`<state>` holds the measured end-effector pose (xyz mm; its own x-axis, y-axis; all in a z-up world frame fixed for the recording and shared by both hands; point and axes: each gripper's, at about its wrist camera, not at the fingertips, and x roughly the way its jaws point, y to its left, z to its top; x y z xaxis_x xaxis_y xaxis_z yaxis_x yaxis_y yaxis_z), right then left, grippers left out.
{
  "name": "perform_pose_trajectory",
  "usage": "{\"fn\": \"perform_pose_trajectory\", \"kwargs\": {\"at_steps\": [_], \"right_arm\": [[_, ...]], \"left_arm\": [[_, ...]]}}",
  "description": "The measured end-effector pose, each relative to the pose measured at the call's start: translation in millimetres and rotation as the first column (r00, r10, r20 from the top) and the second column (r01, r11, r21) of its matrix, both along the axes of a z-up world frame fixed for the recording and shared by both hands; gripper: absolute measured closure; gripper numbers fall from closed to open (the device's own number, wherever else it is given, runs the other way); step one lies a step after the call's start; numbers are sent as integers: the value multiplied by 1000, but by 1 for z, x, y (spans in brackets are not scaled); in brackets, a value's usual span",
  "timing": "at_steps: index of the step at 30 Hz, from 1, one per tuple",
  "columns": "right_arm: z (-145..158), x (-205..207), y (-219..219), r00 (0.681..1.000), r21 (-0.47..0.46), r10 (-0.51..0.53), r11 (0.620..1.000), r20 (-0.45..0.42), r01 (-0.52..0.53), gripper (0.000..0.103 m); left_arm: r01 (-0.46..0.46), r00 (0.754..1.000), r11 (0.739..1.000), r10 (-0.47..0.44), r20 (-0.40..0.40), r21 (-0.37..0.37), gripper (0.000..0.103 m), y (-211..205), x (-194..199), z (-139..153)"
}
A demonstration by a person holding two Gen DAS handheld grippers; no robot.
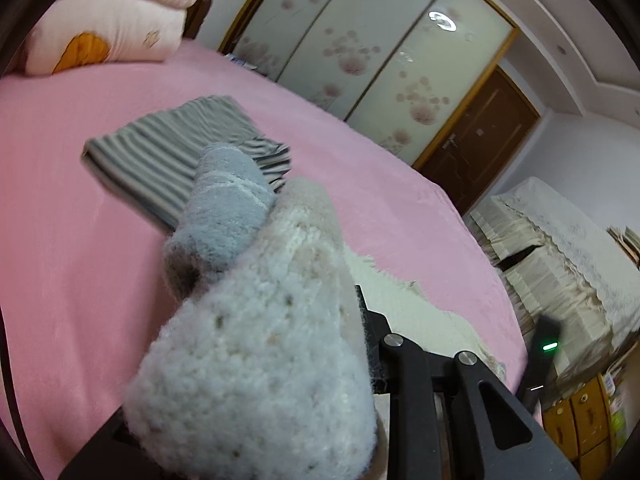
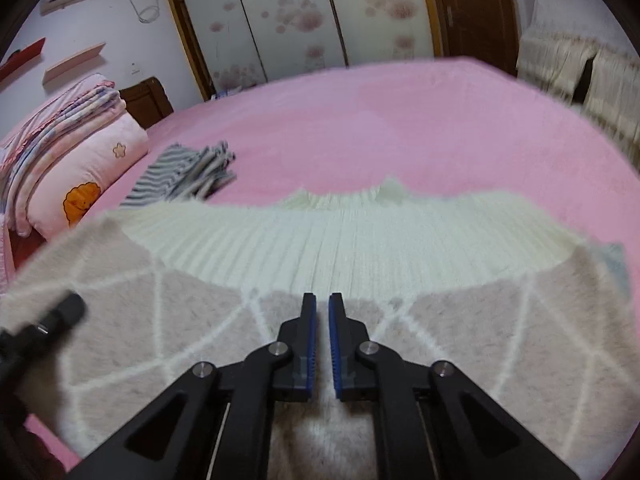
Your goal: Fold small clothes
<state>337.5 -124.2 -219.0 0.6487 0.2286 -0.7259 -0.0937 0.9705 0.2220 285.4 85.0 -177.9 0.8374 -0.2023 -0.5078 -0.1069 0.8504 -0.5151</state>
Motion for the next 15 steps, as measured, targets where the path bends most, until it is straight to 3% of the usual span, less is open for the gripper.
{"fn": "perform_pose_trajectory", "kwargs": {"at_steps": [6, 11, 15], "right_arm": [[-10, 4, -4, 999, 26, 30, 999, -27, -30, 98], [-1, 4, -31, 996, 154, 58, 987, -65, -47, 98], [20, -18, -64, 1000, 188, 27, 982, -17, -23, 98]], "left_arm": [[49, 998, 995, -53, 45, 91, 81, -28, -8, 31], [96, 992, 978, -110, 65, 187, 81, -68, -3, 57], [152, 983, 960, -172, 69, 236, 81, -103, 0, 73]]}}
